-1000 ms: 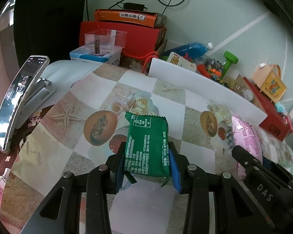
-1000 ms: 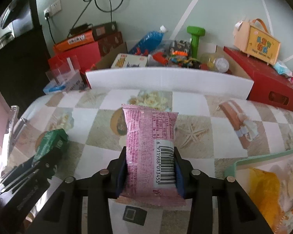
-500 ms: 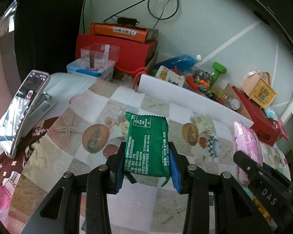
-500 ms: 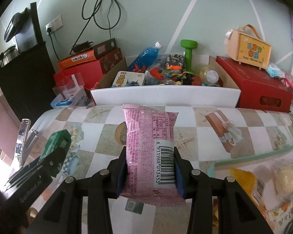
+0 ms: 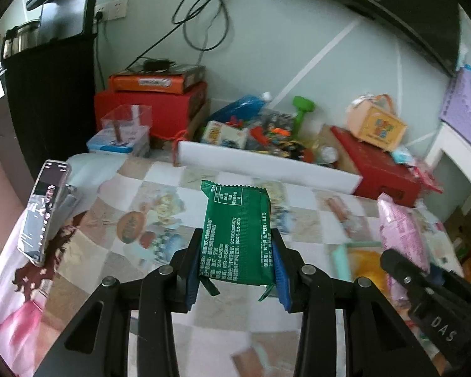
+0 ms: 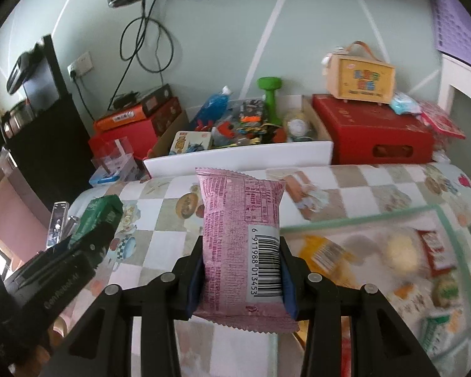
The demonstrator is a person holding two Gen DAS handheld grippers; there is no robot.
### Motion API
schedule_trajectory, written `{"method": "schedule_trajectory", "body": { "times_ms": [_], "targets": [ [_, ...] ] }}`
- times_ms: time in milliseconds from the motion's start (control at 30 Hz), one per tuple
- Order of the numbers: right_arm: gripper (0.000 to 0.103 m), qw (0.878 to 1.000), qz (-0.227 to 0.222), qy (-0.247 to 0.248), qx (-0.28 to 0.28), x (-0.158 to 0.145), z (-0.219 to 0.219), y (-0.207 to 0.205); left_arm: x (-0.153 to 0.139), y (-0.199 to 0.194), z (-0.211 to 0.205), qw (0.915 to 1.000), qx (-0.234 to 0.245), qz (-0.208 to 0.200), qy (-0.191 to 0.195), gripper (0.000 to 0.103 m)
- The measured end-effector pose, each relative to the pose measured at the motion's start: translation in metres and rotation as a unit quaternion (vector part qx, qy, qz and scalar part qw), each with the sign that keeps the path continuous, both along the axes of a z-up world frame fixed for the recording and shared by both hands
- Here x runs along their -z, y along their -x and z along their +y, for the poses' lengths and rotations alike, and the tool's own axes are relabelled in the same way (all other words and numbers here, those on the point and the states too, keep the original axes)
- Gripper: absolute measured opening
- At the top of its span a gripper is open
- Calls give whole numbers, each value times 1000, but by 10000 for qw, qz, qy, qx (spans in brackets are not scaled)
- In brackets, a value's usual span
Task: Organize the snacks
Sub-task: 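Carry the green pack and pink wafer pack over the tray and open both grippers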
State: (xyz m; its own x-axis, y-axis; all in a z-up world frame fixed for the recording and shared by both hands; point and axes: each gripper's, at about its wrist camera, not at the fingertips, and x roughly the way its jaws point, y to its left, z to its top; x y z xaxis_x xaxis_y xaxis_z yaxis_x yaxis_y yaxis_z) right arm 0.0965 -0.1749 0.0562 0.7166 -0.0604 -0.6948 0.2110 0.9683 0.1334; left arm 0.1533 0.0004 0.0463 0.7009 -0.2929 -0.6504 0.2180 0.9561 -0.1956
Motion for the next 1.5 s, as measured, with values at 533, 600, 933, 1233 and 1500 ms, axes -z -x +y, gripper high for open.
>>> {"method": "schedule_trajectory", "body": {
  "times_ms": [533, 600, 933, 1233, 1500],
  "targets": [
    [43, 9911, -7, -155, 1321, -3, -104, 108, 19, 83, -109, 9886, 1454, 275, -280, 41],
    [43, 9897, 86, -194, 1419, 5, -114, 116, 27, 90, -124, 9855, 1613, 350, -387, 41],
    [44, 9862, 600, -458, 1473, 44, -139, 117, 53, 110, -167, 9741, 2051, 565, -763, 41],
    [44, 9850, 902, -587, 1352, 67, -139, 105, 67, 108, -179, 9714, 2107, 711, -833, 41],
    [48, 9851, 920, -591, 1330, 65, -139, 106, 64, 107, -178, 9722, 2054, 710, -867, 59]
  ]
}}
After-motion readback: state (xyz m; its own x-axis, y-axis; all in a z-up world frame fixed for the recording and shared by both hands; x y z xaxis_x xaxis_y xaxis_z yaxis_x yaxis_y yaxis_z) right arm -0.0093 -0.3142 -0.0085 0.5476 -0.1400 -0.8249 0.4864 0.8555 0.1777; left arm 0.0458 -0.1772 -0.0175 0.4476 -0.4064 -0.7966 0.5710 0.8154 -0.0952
